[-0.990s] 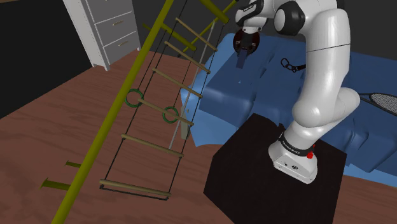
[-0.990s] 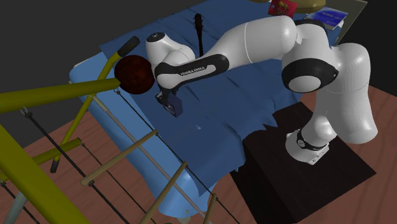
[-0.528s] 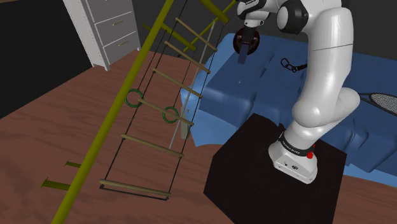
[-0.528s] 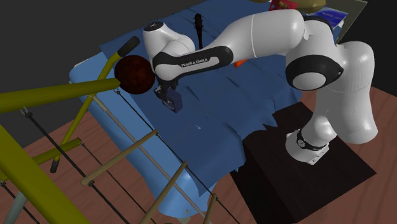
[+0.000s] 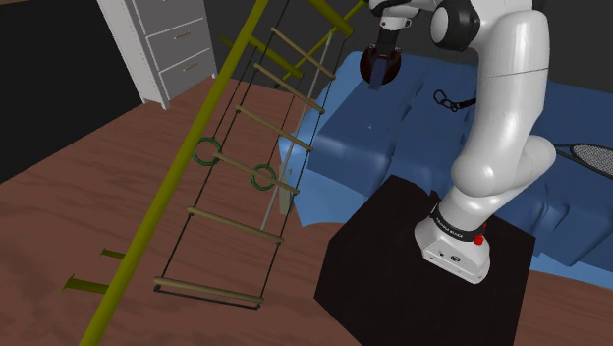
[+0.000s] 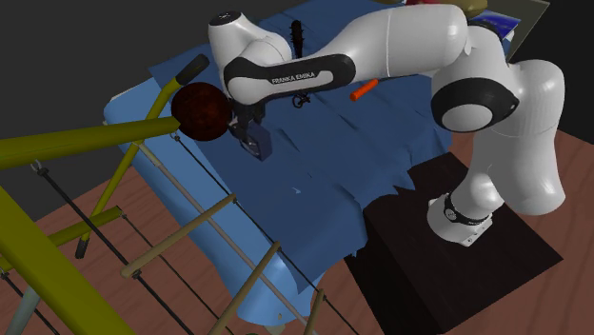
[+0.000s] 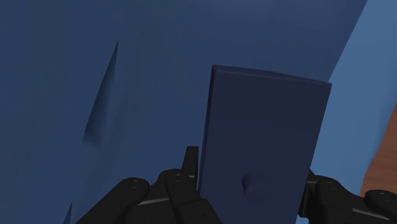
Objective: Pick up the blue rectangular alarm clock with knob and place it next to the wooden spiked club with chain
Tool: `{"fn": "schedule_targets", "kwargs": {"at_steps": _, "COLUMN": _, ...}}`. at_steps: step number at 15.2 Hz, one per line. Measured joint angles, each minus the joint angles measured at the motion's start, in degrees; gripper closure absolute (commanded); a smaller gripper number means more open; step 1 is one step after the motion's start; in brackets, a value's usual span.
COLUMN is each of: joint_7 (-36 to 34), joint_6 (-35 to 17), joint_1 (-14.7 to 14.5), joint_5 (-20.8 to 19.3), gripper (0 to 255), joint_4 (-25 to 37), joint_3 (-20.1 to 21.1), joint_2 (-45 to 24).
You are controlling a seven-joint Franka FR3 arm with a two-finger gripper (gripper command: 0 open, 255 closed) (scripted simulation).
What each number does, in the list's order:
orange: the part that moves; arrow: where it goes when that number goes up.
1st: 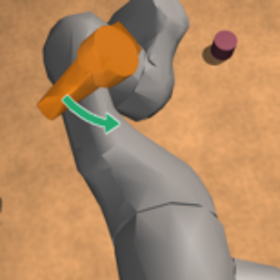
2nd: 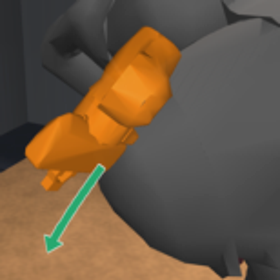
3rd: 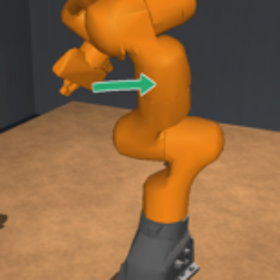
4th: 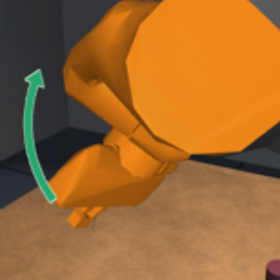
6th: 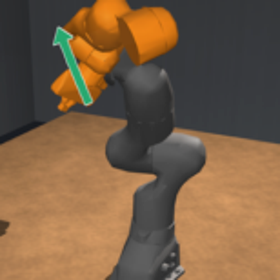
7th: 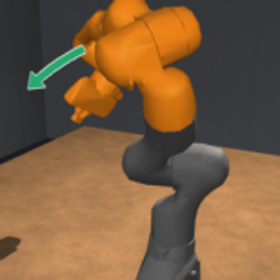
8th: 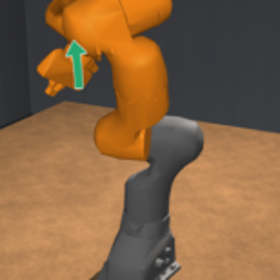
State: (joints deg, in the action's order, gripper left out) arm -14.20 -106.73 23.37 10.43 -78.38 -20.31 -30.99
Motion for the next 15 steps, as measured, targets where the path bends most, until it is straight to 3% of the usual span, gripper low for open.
{"fn": "schedule_targets", "kwargs": {"at_steps": 12, "joint_7": -0.4, "joint_6": 8.6, "joint_1": 0.8, "joint_5": -0.4, "gripper": 255, "joint_4": 8.2, "joint_3": -0.3, "joint_2": 0.5}}
{"fn": "schedule_targets", "kwargs": {"at_steps": 15, "joint_7": 1.5, "joint_6": 7.6, "joint_1": 1.5, "joint_5": -0.9, "gripper": 255, "joint_4": 4.4, "joint_3": -1.1, "joint_2": 3.3}}
